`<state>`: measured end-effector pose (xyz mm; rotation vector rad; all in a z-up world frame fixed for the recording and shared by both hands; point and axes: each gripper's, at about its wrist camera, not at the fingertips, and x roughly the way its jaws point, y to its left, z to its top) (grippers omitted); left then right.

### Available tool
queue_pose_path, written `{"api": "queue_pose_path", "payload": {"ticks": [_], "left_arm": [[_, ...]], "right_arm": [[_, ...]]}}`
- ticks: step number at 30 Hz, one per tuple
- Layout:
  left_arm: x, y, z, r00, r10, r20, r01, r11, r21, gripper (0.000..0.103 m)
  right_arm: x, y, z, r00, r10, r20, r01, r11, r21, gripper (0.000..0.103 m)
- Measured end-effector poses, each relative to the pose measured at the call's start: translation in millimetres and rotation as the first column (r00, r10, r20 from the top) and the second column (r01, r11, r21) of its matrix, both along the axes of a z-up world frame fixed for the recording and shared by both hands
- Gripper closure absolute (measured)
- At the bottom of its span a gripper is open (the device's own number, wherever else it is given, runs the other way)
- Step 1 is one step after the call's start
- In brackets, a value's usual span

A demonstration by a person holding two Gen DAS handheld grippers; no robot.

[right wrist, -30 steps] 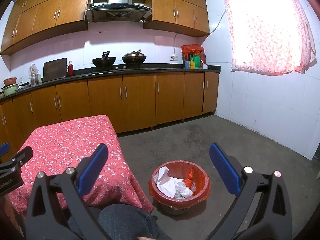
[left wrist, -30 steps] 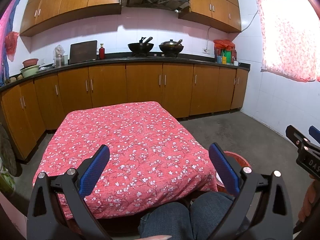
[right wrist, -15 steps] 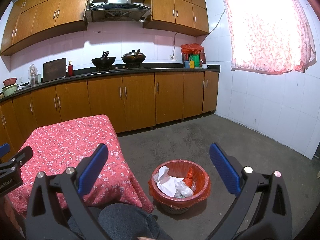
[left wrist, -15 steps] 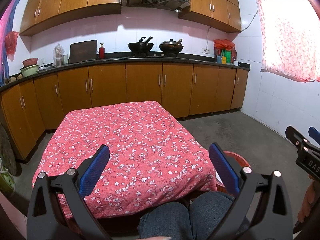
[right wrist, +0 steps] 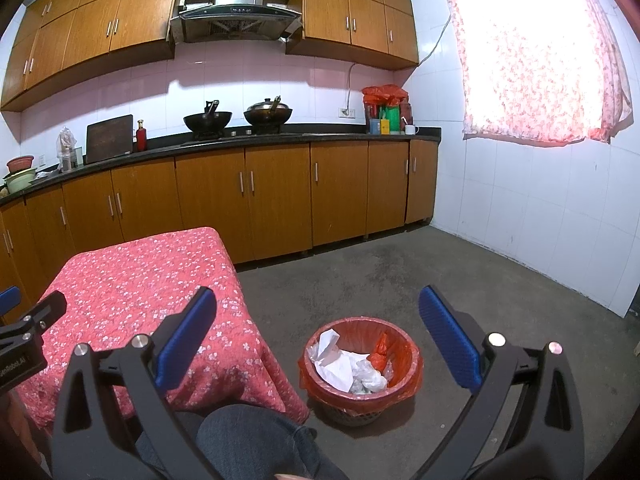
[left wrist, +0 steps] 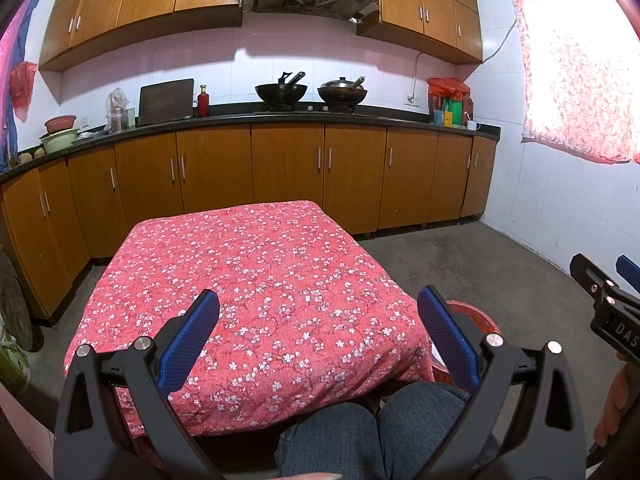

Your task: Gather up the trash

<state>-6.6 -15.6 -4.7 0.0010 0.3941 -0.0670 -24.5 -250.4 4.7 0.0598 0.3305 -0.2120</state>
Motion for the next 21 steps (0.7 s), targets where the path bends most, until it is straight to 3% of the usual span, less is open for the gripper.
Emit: {"api": "queue_pose_path", "payload": {"ticks": [21], "left_arm": [[-0.5, 1.2, -1.2, 1.0, 0.0, -0.002, 0.0, 1.0, -0.001, 0.005]], "right_arm": [[0.4, -1.4, 0.2, 1.0, 0.001, 0.0, -0.001, 1.0, 0.0, 0.004]]}}
